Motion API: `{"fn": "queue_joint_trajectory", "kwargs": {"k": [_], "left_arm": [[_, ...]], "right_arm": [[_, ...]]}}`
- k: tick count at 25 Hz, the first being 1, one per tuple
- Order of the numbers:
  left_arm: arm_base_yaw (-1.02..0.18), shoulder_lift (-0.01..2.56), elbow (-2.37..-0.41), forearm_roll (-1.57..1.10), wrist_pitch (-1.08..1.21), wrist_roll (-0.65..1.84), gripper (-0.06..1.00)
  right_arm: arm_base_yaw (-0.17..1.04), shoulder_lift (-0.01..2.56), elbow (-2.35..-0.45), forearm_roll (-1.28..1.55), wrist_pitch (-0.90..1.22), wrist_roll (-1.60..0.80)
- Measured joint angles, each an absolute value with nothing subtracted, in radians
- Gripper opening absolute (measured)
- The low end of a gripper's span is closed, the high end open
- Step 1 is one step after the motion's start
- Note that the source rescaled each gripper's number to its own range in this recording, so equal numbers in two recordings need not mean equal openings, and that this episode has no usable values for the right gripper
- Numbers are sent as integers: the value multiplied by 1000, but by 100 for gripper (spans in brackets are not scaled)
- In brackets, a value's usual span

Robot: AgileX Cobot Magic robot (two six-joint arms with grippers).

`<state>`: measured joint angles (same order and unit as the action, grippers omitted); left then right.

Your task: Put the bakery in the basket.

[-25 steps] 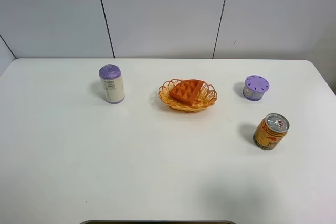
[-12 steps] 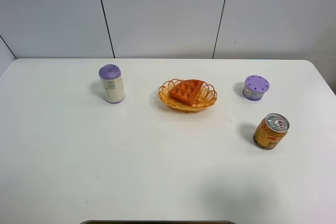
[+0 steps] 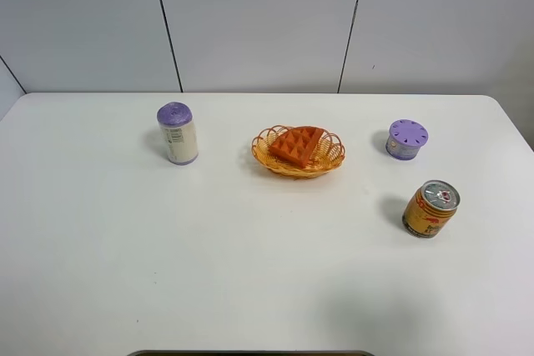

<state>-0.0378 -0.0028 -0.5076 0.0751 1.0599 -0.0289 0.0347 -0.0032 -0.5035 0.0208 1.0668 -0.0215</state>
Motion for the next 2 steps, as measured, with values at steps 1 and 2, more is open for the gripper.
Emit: {"fn": "queue_joint_trajectory", "kwargs": {"k": [1,2], "left_arm": [[-35,-3,-508,75,1060,-29,100],[-34,-3,-508,75,1060,-29,100]], "right_arm": [[35,-3,-504,21,1067,-22],[35,-3,-504,21,1067,-22]]}}
